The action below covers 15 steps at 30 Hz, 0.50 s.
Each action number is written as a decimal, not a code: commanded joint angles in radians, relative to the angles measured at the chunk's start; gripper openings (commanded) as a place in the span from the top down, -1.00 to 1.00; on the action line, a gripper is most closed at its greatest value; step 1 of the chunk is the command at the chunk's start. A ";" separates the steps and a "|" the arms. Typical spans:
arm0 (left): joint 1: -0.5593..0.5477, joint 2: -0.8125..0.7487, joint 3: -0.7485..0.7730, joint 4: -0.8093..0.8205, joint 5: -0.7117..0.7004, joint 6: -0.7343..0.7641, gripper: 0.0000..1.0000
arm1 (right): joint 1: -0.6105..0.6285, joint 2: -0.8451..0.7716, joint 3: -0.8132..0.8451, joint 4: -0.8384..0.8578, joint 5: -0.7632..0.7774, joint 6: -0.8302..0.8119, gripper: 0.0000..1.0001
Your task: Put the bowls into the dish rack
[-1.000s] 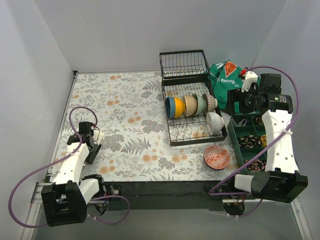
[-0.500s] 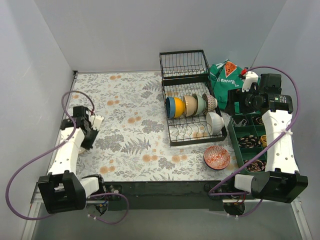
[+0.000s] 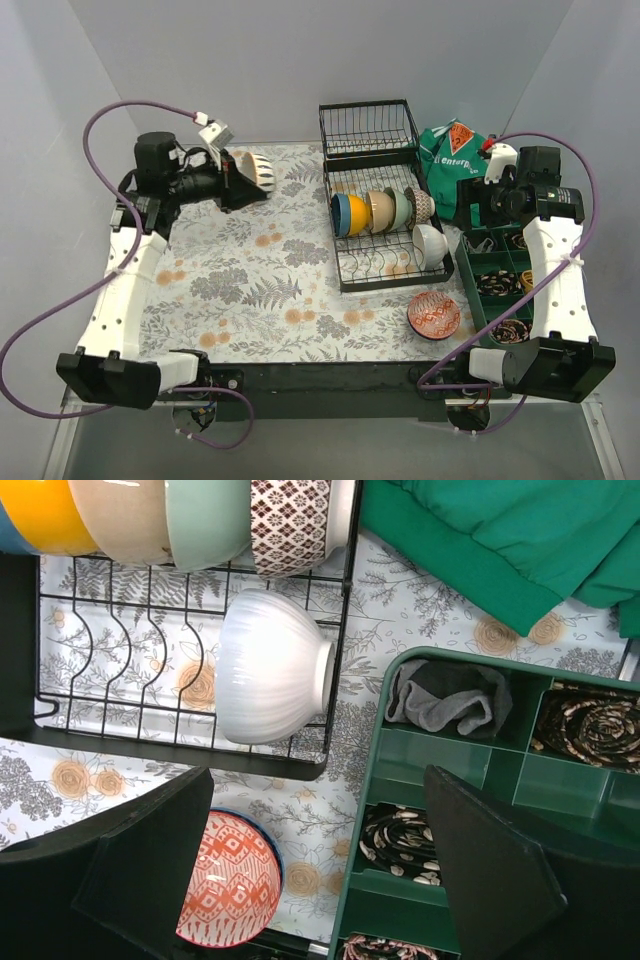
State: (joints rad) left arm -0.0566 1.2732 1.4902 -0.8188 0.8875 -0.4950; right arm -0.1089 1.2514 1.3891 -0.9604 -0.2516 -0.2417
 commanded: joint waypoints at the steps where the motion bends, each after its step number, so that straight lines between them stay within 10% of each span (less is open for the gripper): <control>1: -0.240 -0.031 -0.111 0.547 0.147 -0.404 1.00 | 0.005 -0.017 0.002 0.019 0.034 -0.001 -0.89; 15: -0.558 0.310 -0.295 1.321 -0.056 -0.987 1.00 | 0.005 -0.081 -0.044 -0.023 0.198 -0.042 -0.88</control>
State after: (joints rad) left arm -0.5625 1.5585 1.2015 0.1596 0.9154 -1.2549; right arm -0.1089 1.2072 1.3720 -0.9771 -0.1158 -0.2668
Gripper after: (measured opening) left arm 0.051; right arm 0.941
